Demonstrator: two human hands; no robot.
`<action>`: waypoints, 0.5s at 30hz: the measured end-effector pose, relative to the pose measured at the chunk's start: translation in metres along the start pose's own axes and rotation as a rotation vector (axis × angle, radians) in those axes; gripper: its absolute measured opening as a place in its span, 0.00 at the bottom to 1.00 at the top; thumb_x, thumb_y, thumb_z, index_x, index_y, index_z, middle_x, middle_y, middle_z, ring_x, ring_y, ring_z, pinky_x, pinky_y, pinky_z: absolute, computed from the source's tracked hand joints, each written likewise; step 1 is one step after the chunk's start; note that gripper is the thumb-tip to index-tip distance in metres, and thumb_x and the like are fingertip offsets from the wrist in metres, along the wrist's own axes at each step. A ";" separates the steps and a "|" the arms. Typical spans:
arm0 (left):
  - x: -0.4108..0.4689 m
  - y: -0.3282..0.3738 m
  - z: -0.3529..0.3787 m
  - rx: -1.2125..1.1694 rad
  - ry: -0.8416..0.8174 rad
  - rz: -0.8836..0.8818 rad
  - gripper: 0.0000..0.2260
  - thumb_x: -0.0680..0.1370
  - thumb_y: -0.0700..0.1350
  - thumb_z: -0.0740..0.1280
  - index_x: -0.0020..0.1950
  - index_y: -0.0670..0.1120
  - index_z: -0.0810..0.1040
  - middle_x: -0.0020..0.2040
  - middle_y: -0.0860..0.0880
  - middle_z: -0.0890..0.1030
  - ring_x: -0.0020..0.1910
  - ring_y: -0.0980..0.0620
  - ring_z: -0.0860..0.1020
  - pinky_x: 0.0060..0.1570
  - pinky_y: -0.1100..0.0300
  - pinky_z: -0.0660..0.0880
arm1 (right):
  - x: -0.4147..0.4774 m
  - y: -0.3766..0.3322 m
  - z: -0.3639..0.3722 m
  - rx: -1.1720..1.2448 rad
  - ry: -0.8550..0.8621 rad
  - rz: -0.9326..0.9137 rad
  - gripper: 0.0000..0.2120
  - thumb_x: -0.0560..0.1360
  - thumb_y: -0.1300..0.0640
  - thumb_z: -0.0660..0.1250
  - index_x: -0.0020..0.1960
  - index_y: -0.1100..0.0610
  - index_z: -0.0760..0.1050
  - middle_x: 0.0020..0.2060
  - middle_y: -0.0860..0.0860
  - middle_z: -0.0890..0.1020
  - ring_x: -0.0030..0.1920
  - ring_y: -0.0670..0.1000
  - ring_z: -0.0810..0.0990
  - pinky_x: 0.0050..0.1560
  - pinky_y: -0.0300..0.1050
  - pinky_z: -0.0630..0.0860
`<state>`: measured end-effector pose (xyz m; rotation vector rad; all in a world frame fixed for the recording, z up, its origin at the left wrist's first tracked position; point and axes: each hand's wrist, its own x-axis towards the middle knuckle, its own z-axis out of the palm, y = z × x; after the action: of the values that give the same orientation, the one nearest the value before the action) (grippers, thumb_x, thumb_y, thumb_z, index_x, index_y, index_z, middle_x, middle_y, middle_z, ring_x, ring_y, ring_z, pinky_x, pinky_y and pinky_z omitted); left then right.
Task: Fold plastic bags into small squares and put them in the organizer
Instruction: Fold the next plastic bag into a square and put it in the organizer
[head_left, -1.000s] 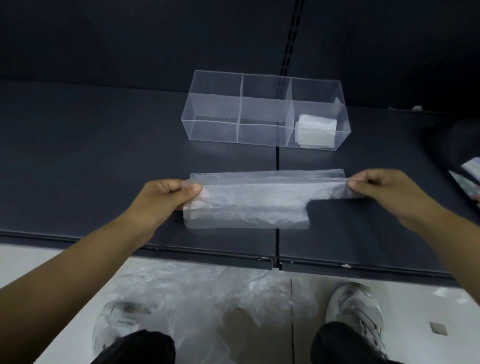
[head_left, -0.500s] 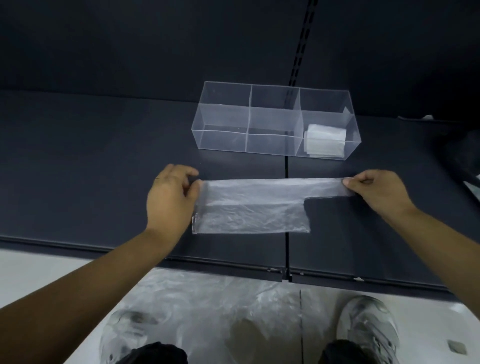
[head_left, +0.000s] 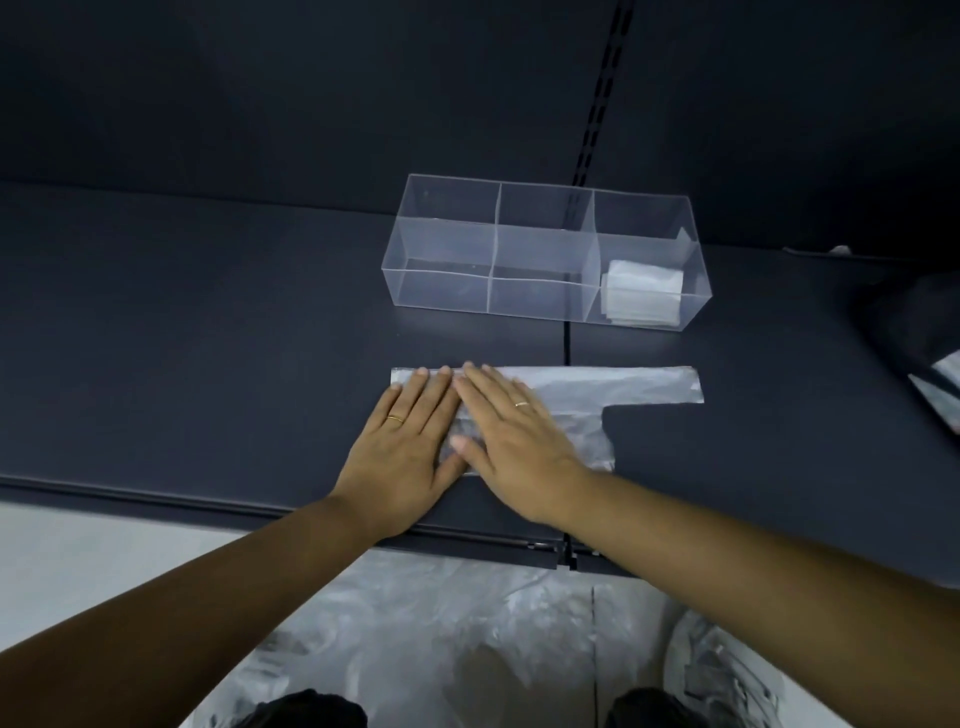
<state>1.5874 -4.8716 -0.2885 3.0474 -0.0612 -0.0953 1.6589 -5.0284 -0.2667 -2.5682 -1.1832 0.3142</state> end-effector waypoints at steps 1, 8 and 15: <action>0.000 0.000 -0.001 0.004 -0.004 -0.003 0.32 0.78 0.64 0.38 0.77 0.46 0.44 0.78 0.48 0.46 0.78 0.48 0.44 0.75 0.54 0.40 | 0.000 0.008 0.007 -0.089 -0.013 0.024 0.30 0.82 0.42 0.47 0.78 0.54 0.43 0.78 0.50 0.46 0.77 0.48 0.41 0.76 0.46 0.36; -0.011 -0.028 -0.003 0.037 -0.061 -0.112 0.43 0.71 0.74 0.36 0.78 0.47 0.41 0.78 0.49 0.42 0.77 0.50 0.41 0.75 0.51 0.39 | -0.039 0.098 -0.010 -0.258 0.008 0.243 0.35 0.77 0.35 0.37 0.78 0.50 0.41 0.78 0.48 0.43 0.77 0.47 0.38 0.75 0.49 0.35; -0.022 -0.025 -0.024 -0.066 -0.024 0.009 0.42 0.73 0.72 0.44 0.79 0.46 0.46 0.79 0.48 0.44 0.77 0.50 0.41 0.75 0.52 0.38 | -0.077 0.099 -0.037 0.033 0.246 0.194 0.29 0.71 0.44 0.71 0.68 0.52 0.70 0.71 0.51 0.66 0.72 0.51 0.59 0.69 0.46 0.51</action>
<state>1.5683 -4.8433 -0.2659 2.9803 -0.0725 -0.1303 1.6912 -5.1546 -0.2617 -2.6060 -0.8394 0.0547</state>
